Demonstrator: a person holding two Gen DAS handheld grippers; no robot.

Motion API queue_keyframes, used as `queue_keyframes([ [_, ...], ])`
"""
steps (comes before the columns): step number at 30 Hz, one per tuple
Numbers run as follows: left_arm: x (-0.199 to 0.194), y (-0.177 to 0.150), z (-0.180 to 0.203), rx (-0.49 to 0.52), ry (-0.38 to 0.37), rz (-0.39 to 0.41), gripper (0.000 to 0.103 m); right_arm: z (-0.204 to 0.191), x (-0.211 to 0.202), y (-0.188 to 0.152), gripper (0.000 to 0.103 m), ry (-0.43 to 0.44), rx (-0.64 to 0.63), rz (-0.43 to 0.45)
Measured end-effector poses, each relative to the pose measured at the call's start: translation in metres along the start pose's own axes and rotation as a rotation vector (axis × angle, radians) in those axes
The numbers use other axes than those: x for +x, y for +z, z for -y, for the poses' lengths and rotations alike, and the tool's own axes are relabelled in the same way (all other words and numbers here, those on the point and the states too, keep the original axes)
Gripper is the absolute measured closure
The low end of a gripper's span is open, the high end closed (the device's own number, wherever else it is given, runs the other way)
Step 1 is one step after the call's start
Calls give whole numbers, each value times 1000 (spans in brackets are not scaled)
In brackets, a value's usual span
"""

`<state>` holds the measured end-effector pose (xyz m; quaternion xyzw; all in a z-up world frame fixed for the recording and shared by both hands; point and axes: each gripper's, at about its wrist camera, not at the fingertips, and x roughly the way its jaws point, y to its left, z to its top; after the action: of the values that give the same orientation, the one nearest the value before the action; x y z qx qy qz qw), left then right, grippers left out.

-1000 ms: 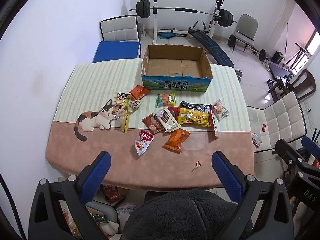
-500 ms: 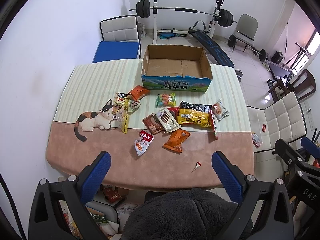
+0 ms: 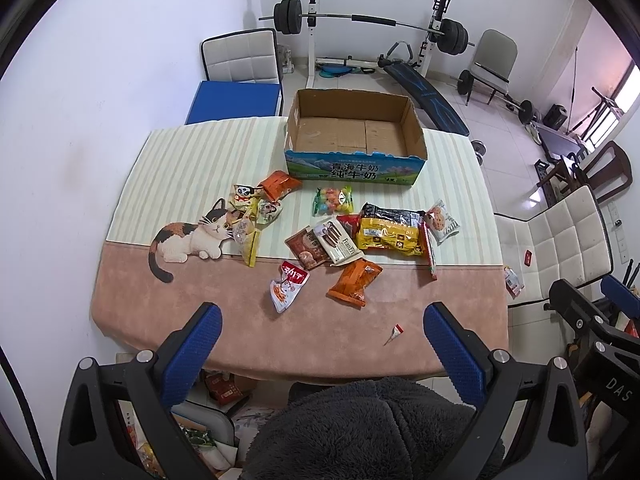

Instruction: Organize snacks

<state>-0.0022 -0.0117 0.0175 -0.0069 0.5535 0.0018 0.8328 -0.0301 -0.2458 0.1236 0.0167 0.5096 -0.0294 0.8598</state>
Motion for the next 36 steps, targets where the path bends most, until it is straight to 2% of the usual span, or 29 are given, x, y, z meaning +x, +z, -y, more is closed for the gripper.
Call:
queue_keyframes([
  [20,0,1,1,0,2,-1,0,-8,12,8,0,12,2,-6],
  [25,3,3,0,-7,2,-4,0,-9,27,15,0,24,6,-41],
  [29,32,20,-10,-68,26,-6,0,-9,65,29,0,31,-57,-53],
  [31,57,27,-15,-113,20,-40,0,-14,94,39,0,21,-142,-87],
  [34,101,33,-25,-179,14,-102,0,-28,161,53,0,9,-328,-164],
  [36,139,32,-28,-222,19,-164,0,-34,203,59,0,34,-431,-212],
])
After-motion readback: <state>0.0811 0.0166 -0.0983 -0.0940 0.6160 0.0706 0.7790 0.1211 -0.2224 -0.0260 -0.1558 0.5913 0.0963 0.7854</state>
